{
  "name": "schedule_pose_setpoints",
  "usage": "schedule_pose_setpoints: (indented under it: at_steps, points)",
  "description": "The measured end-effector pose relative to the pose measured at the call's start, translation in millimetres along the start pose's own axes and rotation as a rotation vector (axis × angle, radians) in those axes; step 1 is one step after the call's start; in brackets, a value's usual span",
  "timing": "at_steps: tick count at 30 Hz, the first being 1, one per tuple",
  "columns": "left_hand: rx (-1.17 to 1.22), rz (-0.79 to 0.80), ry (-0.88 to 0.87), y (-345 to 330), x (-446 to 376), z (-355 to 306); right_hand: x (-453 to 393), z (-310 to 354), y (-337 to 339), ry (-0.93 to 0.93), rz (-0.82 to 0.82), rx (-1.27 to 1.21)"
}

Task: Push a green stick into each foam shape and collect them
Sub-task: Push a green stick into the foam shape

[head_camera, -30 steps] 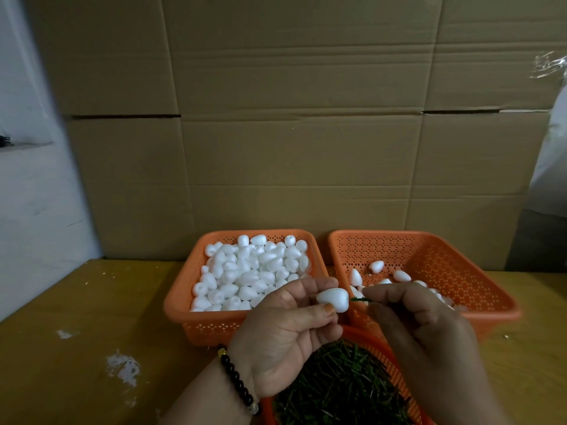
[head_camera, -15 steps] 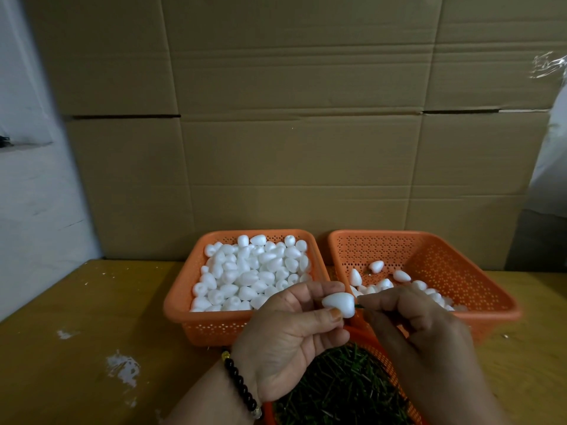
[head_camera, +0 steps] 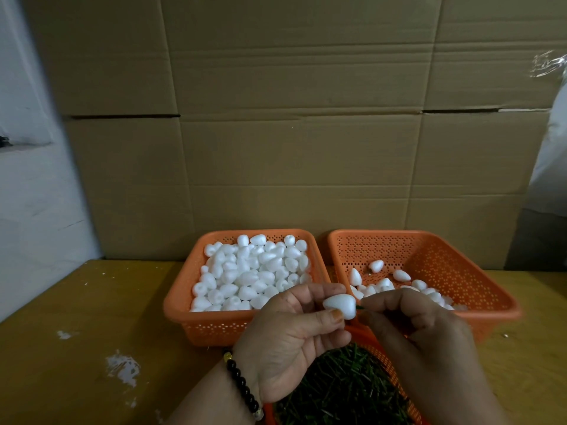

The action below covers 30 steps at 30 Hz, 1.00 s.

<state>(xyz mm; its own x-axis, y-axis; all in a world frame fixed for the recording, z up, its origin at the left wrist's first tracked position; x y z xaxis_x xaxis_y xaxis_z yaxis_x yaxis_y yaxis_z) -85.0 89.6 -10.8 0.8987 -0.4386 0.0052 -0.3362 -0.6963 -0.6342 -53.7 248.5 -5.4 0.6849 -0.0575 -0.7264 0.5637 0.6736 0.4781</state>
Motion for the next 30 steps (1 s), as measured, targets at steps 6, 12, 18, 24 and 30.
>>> schedule_pose_setpoints:
  at_steps: [6,12,18,24,30]
  points:
    - [0.027,0.01,0.015,-2.4,0.9,0.6,1.4,-3.9,-1.0,-0.046,0.023,-0.076]
    - [0.023,0.002,0.017,-3.9,1.5,1.5,2.0,-4.2,-0.2,-0.069,0.032,-0.121]
    - [0.019,0.001,0.02,-5.8,2.3,2.9,2.4,-4.1,0.6,-0.083,0.041,-0.131]
    - [0.036,0.002,0.017,-7.3,1.8,4.4,2.2,-2.3,2.7,-0.06,0.021,-0.124]
    - [0.058,0.016,0.03,-5.2,0.5,3.4,0.1,1.9,2.8,-0.059,0.019,-0.133]
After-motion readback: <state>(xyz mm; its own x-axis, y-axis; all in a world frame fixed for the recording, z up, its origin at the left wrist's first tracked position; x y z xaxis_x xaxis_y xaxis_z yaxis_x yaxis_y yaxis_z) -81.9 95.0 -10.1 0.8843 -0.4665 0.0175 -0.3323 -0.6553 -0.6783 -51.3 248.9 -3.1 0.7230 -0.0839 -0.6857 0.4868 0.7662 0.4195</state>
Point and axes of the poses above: each hand's wrist, its own x-axis away from the middle knuckle, its own y-axis out of the back of the hand, z = x × y, the point moved 3 cm from there along -x, towards the middle knuckle, and after that the axes turned 8 degrees about x, right-handed, at the moved point
